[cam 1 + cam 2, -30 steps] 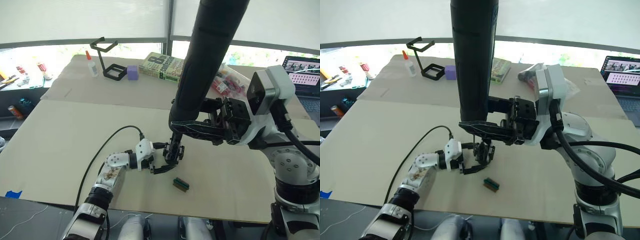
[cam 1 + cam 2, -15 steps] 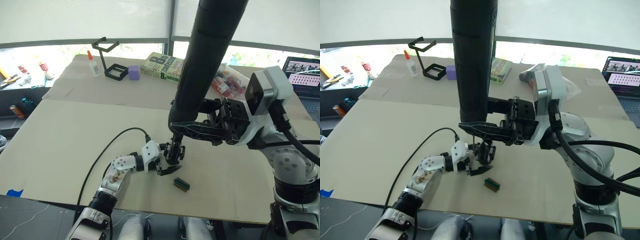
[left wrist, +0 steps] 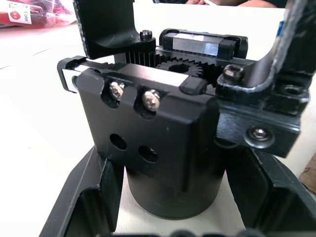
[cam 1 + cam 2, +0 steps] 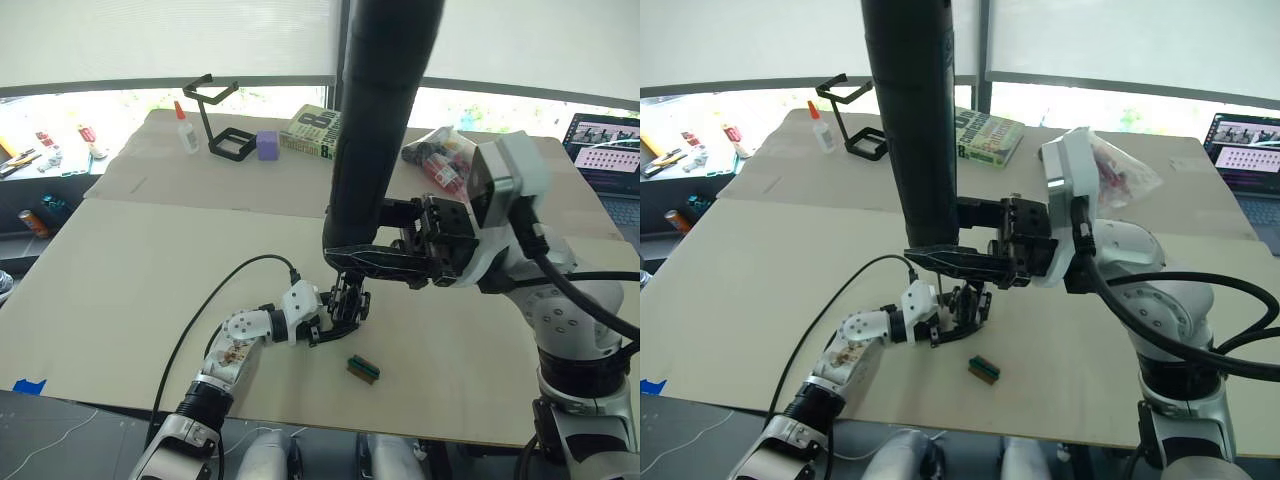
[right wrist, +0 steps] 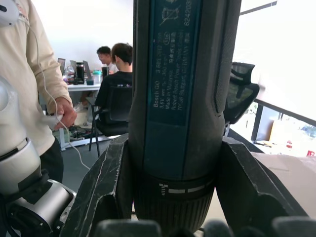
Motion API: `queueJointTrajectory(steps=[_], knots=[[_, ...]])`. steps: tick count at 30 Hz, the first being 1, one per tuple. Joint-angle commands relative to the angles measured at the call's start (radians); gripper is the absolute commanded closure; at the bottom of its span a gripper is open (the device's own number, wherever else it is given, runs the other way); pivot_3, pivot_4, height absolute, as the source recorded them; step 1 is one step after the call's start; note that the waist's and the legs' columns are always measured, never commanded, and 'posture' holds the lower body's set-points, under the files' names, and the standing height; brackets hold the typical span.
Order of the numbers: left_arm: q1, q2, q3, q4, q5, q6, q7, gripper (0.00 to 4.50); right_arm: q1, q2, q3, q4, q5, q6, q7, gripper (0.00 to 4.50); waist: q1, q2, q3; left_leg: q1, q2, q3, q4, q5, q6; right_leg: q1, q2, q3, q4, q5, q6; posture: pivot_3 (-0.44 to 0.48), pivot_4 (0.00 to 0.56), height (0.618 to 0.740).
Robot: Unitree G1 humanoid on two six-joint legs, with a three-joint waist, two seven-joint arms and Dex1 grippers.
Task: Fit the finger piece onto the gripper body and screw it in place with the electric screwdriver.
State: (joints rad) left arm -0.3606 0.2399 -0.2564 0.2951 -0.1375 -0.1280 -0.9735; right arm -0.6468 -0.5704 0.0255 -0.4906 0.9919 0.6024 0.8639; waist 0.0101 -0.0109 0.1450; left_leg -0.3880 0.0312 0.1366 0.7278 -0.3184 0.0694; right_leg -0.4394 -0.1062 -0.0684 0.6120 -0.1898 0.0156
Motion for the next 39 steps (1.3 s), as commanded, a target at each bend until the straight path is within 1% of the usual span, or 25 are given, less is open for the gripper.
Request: queueJointTrajectory(steps=[1,6,13,16,21,23,24,25,26,29,35,39], knots=[[0.001,0.009,-0.013,0.032,0.020,0.005,0.000,2.06,-0.028,0.012,-0.004,-0.010,-0.013,-0.003,0.005,2.57,0.000,0.000,0.000,0.000,0.000,0.000,0.000,0.000,0.000,0.000,0.000,0.000,0.000,0.000,0.000,0.000,0.150,0.740],[-0.022,0.013,0.003,0.059,0.018,-0.009,0.005,2.06,-0.026,0.024,-0.003,-0.008,-0.017,0.001,0.017,2.57,0.001,0.000,0.000,0.000,0.000,0.000,0.000,0.000,0.000,0.000,0.000,0.000,0.000,0.000,0.000,0.000,0.150,0.740],[-0.105,0.023,0.002,0.160,0.000,-0.053,-0.087,2.06,-0.007,0.022,-0.036,-0.028,0.044,0.016,0.038,2.57,0.000,0.000,0.000,0.000,0.000,0.000,0.000,0.000,0.000,0.000,0.000,0.000,0.000,0.000,0.000,0.000,0.150,0.740],[-0.132,0.024,0.004,0.210,0.010,-0.082,-0.102,2.06,-0.007,0.020,-0.037,-0.028,0.042,0.014,0.035,2.57,-0.001,0.000,0.000,0.000,0.000,0.000,0.000,0.000,0.000,0.000,0.000,-0.001,0.000,0.000,0.000,0.000,0.150,0.740],[-0.133,0.018,0.015,0.231,-0.026,-0.040,-0.140,2.06,-0.004,0.021,-0.040,-0.032,0.043,0.013,0.030,2.57,-0.002,0.000,0.000,0.000,0.000,0.000,0.000,0.000,0.000,0.000,0.000,0.000,0.000,0.000,0.000,0.000,0.150,0.740],[-0.125,0.013,0.025,0.219,-0.037,-0.026,-0.135,1.03,-0.001,0.020,-0.042,-0.036,0.046,0.014,0.027,2.57,-0.003,0.000,0.000,0.000,0.000,0.000,0.000,0.000,0.000,0.000,0.000,0.000,0.000,0.000,0.000,0.000,0.150,0.740],[-0.120,0.010,0.034,0.212,-0.029,-0.040,-0.107,0.72,0.001,0.021,-0.044,-0.038,0.048,0.015,0.026,2.57,-0.004,0.000,0.000,0.000,0.000,0.000,0.000,0.000,0.000,0.000,0.000,0.000,0.000,0.000,0.000,0.000,0.150,0.740],[-0.115,0.008,0.037,0.201,-0.024,-0.044,-0.093,0.25,0.002,0.020,-0.045,-0.039,0.050,0.015,0.025,2.57,-0.004,0.000,0.000,0.000,0.000,0.000,0.000,0.000,0.000,0.000,0.000,0.000,0.000,0.000,0.000,0.000,0.150,0.740],[-0.112,0.008,0.038,0.193,-0.021,-0.046,-0.085,0.07,0.003,0.020,-0.046,-0.040,0.051,0.016,0.025,2.57,-0.005,0.000,0.000,0.000,0.000,0.000,0.000,0.000,0.000,0.000,0.000,0.000,0.000,0.000,0.000,0.000,0.150,0.740],[-0.081,0.004,0.053,0.133,-0.022,-0.034,-0.033,0.07,0.008,0.018,-0.049,-0.045,0.055,0.017,0.022,2.57,-0.005,0.000,0.000,0.000,0.000,0.000,0.000,0.000,0.000,0.000,0.000,0.000,0.000,0.000,0.000,0.000,0.150,0.740],[0.031,0.032,0.033,-0.059,-0.017,0.020,-0.001,0.07,0.011,0.015,-0.049,-0.045,0.057,0.017,0.025,2.57,-0.011,0.000,0.000,0.000,0.001,0.000,0.000,0.000,0.000,-0.001,0.000,0.000,0.000,0.000,0.000,0.000,0.150,0.740],[0.060,0.025,0.020,-0.114,0.001,0.048,0.044,0.07,0.011,0.018,-0.045,-0.042,0.054,0.016,0.027,2.57,-0.008,0.000,0.000,0.000,0.000,0.000,0.000,0.000,0.000,-0.001,-0.001,0.000,0.000,0.000,0.000,0.000,0.150,0.740]])
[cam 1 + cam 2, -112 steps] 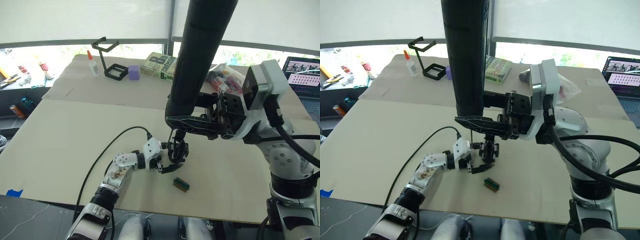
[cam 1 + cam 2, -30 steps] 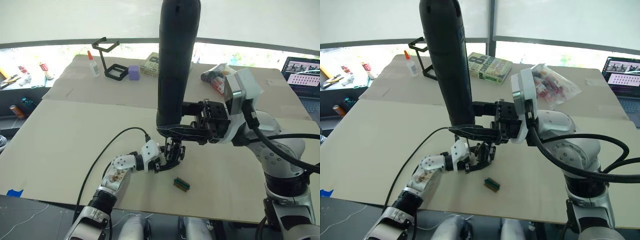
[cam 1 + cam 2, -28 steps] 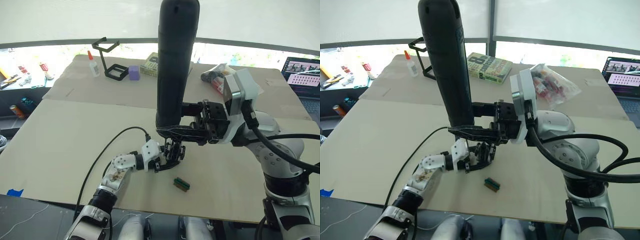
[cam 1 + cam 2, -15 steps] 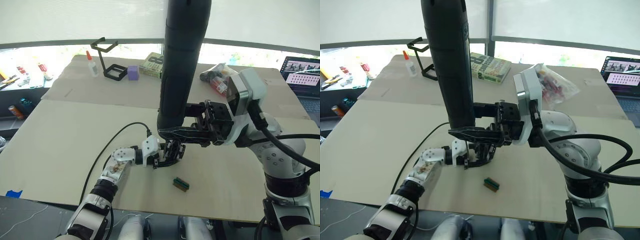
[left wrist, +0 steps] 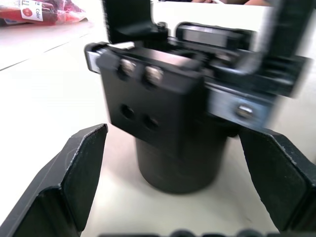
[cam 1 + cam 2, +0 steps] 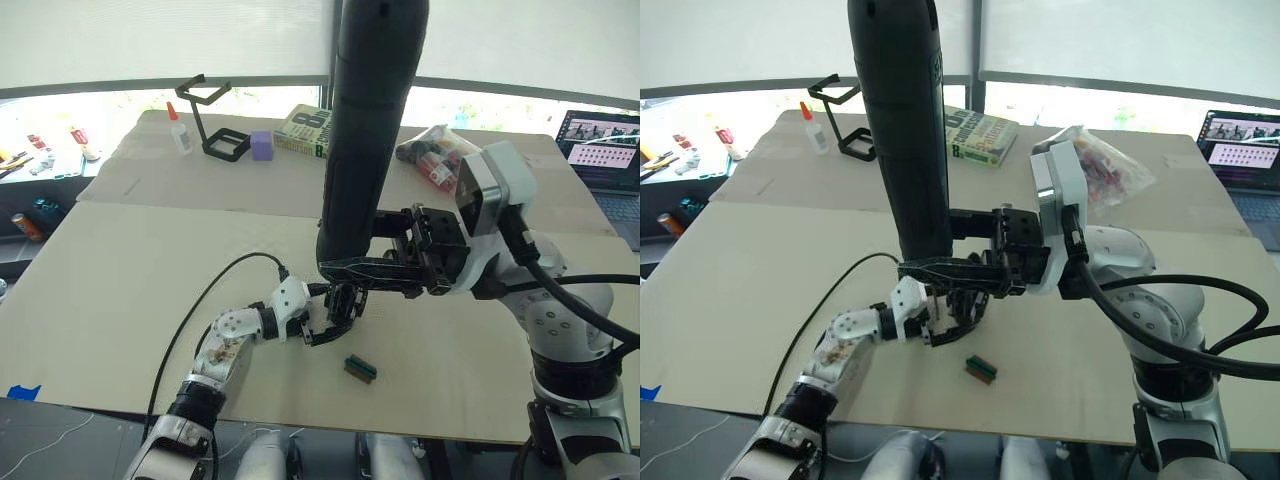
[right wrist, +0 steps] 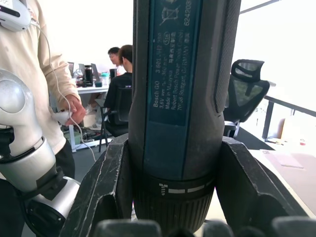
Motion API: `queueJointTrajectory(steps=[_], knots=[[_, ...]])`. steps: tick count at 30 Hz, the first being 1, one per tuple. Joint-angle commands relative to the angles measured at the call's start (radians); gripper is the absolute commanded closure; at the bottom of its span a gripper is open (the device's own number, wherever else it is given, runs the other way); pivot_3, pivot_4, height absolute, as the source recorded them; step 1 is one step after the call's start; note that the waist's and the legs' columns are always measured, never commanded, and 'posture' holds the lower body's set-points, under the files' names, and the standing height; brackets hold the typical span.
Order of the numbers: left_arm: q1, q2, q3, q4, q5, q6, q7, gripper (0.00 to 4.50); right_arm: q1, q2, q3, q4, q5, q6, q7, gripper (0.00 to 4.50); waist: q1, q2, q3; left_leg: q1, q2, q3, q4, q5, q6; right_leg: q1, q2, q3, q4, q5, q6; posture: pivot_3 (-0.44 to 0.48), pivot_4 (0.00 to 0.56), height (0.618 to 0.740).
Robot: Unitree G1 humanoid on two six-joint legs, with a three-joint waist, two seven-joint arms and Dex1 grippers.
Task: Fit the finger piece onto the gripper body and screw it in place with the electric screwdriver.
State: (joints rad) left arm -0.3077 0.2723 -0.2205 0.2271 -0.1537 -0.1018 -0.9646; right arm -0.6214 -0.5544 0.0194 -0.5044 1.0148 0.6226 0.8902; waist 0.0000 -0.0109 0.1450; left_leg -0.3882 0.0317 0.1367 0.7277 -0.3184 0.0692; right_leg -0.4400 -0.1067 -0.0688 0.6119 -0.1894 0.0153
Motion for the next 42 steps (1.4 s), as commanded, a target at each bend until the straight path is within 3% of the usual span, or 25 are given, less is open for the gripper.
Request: queueJointTrajectory(steps=[1,15,18,21,42], knots=[[0.006,-0.013,-0.019,-0.046,0.022,0.029,0.046,0.07,-0.015,0.003,-0.037,-0.028,0.030,-0.005,0.001,2.57,0.004,0.000,0.000,0.000,0.000,0.000,0.000,0.000,0.000,0.000,0.000,0.000,0.000,0.000,0.000,0.000,0.150,0.740],[-0.023,-0.055,-0.054,0.001,0.043,0.063,0.072,0.07,-0.024,0.007,-0.029,-0.019,0.009,-0.009,-0.002,2.57,0.013,0.000,0.000,0.000,-0.001,0.000,0.000,0.000,0.000,0.001,0.000,0.000,0.000,0.000,0.000,0.000,0.150,0.740],[-0.026,-0.058,-0.060,0.009,0.048,0.060,0.073,0.77,-0.025,0.008,-0.028,-0.017,0.000,-0.011,-0.004,2.57,0.013,0.000,0.000,0.000,-0.001,0.000,0.000,0.000,0.000,0.001,-0.001,0.000,0.000,0.000,0.000,0.000,0.150,0.740],[-0.035,-0.060,-0.063,0.029,0.054,0.059,0.076,2.19,-0.028,0.011,-0.025,-0.011,-0.012,-0.014,-0.005,2.57,0.014,0.000,0.000,0.000,-0.001,0.000,0.000,0.000,0.000,0.001,-0.001,0.000,0.000,0.000,0.000,0.000,0.150,0.740],[-0.039,-0.048,-0.074,0.049,0.056,0.048,0.062,2.22,-0.041,0.066,0.044,0.066,-0.244,-0.073,0.010,2.57,0.014,0.000,0.000,0.001,-0.002,0.000,0.000,0.000,0.001,0.002,-0.001,-0.001,0.000,0.000,0.000,0.000,0.150,0.740]])
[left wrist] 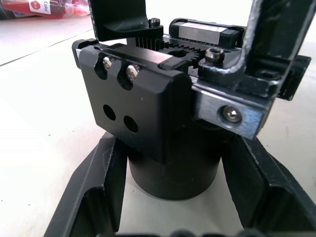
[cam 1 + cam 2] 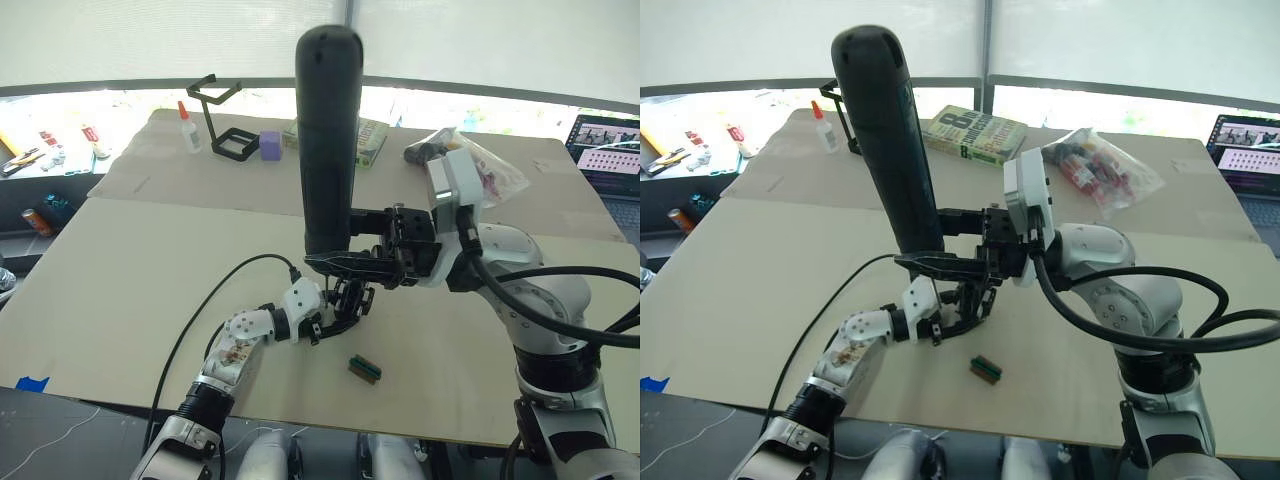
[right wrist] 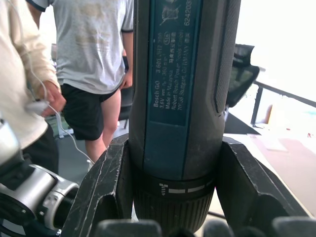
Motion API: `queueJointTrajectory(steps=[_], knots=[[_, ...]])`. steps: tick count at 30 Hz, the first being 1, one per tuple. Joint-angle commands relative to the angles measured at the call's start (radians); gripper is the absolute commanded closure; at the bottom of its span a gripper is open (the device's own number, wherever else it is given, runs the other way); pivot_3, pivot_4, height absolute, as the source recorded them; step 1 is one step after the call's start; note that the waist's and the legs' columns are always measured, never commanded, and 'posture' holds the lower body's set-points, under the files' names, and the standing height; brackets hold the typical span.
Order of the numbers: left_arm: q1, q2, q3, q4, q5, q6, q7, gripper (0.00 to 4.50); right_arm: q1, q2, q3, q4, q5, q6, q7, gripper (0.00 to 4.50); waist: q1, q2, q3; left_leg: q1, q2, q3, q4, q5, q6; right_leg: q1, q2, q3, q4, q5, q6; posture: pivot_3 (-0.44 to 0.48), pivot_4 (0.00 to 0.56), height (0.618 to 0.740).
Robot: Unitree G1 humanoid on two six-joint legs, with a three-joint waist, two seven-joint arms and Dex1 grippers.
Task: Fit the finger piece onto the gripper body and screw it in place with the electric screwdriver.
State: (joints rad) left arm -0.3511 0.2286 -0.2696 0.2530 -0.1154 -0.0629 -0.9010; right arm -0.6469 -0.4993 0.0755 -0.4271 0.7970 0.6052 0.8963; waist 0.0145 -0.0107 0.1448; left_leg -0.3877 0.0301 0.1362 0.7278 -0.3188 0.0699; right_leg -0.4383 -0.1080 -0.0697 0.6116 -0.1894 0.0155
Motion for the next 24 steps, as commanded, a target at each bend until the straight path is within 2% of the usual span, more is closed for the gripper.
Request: queueJointTrajectory(steps=[1,8,24], knots=[[0.005,-0.004,-0.025,0.022,0.018,0.009,-0.002,2.22,-0.015,0.012,-0.009,-0.006,-0.041,-0.063,0.007,2.57,0.000,0.000,0.000,0.000,0.000,0.000,0.000,0.000,0.000,0.000,0.000,0.000,0.000,0.000,0.000,0.000,0.150,0.740],[0.006,-0.003,-0.024,0.019,0.018,0.012,-0.003,2.22,-0.007,0.025,-0.010,0.012,-0.070,-0.070,0.017,2.57,0.000,0.000,0.000,0.000,0.000,0.000,0.000,0.000,0.000,0.000,0.000,0.000,0.000,0.000,0.000,0.000,0.150,0.740],[0.007,-0.002,-0.023,0.021,0.016,0.016,-0.003,2.22,0.022,-0.024,-0.029,0.000,-0.078,-0.054,0.024,2.57,-0.001,0.000,0.000,0.000,0.000,0.000,0.000,0.000,0.000,0.000,0.000,0.000,0.000,0.000,0.000,0.000,0.150,0.740]])
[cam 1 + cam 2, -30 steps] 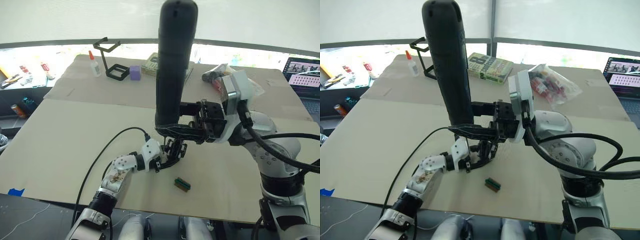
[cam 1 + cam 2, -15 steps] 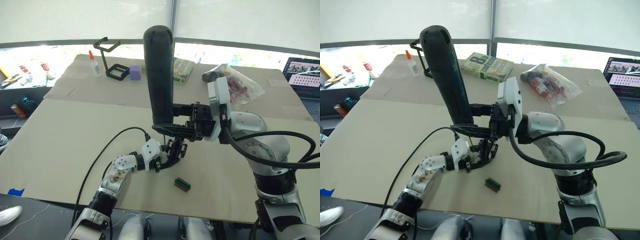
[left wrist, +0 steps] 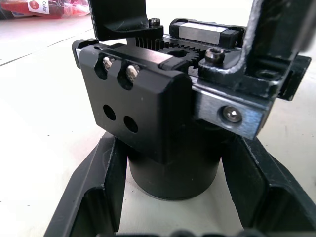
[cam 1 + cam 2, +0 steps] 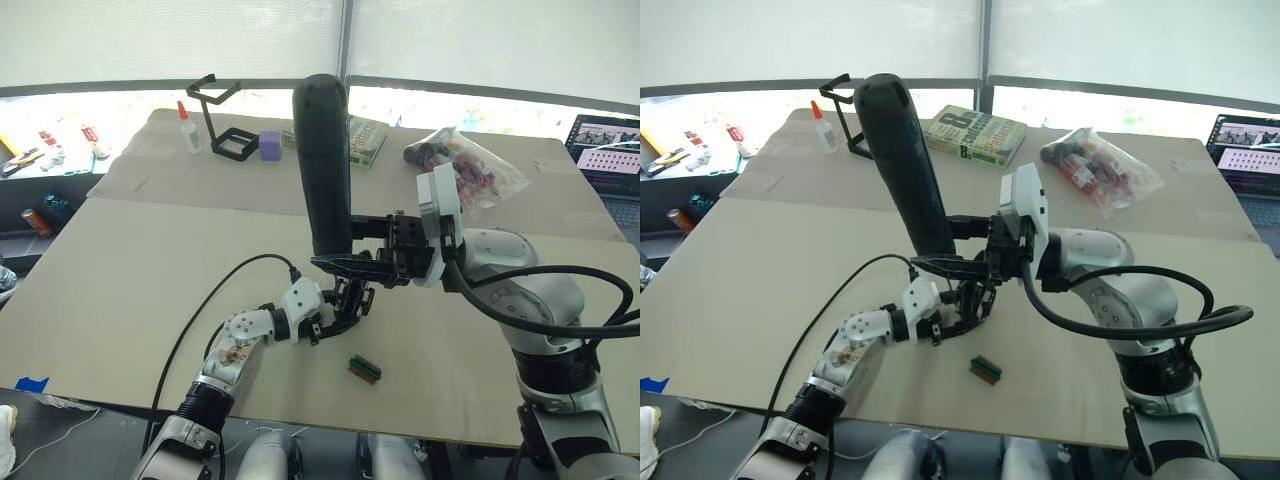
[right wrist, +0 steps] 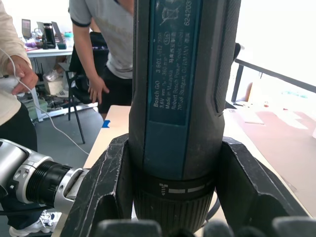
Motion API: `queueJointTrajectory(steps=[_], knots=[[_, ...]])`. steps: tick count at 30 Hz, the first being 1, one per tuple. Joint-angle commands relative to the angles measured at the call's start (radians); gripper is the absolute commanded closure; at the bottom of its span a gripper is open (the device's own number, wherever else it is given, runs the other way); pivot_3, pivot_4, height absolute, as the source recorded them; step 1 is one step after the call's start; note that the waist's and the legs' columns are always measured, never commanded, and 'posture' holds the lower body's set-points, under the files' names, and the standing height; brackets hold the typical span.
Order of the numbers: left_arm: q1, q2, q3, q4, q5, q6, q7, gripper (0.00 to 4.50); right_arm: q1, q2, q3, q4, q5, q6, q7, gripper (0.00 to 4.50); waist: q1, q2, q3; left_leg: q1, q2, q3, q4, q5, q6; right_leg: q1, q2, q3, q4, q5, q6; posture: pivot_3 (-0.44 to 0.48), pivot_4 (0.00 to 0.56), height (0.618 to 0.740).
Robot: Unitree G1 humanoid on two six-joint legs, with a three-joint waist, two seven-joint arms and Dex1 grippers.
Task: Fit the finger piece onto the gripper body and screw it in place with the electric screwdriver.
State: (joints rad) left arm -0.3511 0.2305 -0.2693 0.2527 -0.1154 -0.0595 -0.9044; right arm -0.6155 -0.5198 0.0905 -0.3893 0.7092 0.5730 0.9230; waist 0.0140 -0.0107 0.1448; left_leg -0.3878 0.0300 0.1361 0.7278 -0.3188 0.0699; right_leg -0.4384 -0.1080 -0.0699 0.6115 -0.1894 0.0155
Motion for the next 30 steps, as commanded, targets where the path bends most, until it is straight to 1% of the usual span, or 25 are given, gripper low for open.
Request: queueJointTrajectory(steps=[1,24,30], knots=[[0.008,-0.003,-0.024,0.021,0.016,0.013,0.000,2.22,-0.007,-0.006,-0.044,-0.038,0.009,-0.022,-0.003,2.57,0.000,0.000,0.000,0.000,0.000,0.000,0.000,0.000,0.000,0.000,0.000,0.000,0.000,0.000,0.000,0.000,0.150,0.740],[0.009,-0.008,-0.031,0.017,0.017,0.017,-0.007,2.22,0.012,-0.006,-0.038,-0.039,-0.009,-0.023,-0.008,2.57,0.000,0.000,0.000,0.000,0.000,0.000,0.000,0.000,0.000,0.000,0.000,0.000,0.000,0.000,0.000,0.000,0.150,0.740],[0.009,-0.010,-0.031,0.018,0.017,0.018,-0.006,2.22,-0.014,0.001,-0.042,-0.049,0.010,-0.009,-0.017,2.57,0.000,0.000,0.000,0.000,0.000,0.000,0.000,0.000,0.000,0.000,0.000,0.000,0.000,0.000,0.000,0.000,0.150,0.740]])
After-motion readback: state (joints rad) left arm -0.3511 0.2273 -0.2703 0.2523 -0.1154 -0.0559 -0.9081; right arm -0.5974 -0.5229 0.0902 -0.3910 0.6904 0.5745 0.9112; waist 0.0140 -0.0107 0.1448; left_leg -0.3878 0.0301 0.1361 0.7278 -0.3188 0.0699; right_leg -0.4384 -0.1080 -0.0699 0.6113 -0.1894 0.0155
